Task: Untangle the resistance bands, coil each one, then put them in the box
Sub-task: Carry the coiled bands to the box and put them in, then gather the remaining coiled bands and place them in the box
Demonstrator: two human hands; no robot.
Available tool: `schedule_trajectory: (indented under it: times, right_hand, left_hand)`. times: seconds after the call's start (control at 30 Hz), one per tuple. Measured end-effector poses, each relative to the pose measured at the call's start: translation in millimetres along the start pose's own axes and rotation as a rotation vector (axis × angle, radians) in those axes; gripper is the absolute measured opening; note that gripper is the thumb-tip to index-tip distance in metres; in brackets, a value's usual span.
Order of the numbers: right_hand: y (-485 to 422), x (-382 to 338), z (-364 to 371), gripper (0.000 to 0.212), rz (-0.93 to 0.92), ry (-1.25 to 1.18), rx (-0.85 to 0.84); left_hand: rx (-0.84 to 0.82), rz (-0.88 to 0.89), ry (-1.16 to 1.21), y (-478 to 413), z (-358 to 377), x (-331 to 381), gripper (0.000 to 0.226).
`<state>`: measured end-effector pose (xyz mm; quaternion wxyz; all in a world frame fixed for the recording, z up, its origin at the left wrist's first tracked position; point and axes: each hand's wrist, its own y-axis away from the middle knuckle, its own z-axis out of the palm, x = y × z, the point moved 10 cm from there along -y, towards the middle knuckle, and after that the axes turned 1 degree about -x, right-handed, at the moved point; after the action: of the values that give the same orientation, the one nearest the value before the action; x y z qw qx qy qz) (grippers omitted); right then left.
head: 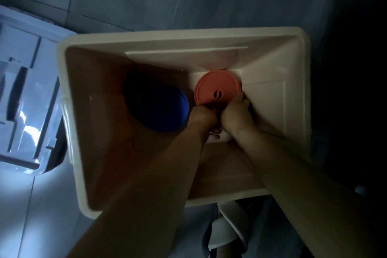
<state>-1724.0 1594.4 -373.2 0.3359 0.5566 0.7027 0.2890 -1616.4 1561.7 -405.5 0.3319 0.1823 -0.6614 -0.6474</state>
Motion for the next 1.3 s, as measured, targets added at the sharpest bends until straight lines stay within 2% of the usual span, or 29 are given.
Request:
schedule_trajectory:
  times: [0.07,0.17,0.23,0.37,0.47,0.53,0.73,0.93,1.1,1.3]
  right_hand:
    - [5,0,-5,0.071,0.011,0.043,0.012]
    - [34,2,-12,0.072,-0.010,0.012,0.034]
    - [70,-1,-19,0.062,-0.064,0.020,0.016]
    - [161,2,-24,0.036,-0.114,-0.209,-0.183]
    - [216,10,-50,0.013,-0.124,-0.325,-0.130]
    - [249,15,-68,0.012,-0.119,-0.373,-0.074]
    - [371,-2,-110,0.018,-0.152,-0.597,-0.138]
    - [490,2,-125,0.022,-0.219,-0.497,-0.250]
    - [580,18,-121,0.027,-0.283,-0.339,-0.280]
    - [687,-30,-89,0.019,-0.507,-0.088,-0.365]
  left_hand:
    - [-0.029,-0.002,0.020,9,0,0,0.026]
    - [0.024,0.049,0.139,42,-8,-2,0.023]
    - [0.044,0.098,0.139,80,-12,-9,0.021]
    - [0.154,0.312,-0.161,176,-43,-18,0.022]
    - [0.266,0.392,-0.178,248,-80,-25,0.014]
    - [0.317,0.378,-0.126,296,-102,-29,0.018]
    - [0.389,0.344,-0.069,440,-156,-47,0.031]
    - [0.487,0.360,0.073,568,-193,-115,0.020]
    - [0.583,0.358,0.234,672,-209,-209,0.017]
    - [0.740,0.311,0.494,762,-266,-339,0.020]
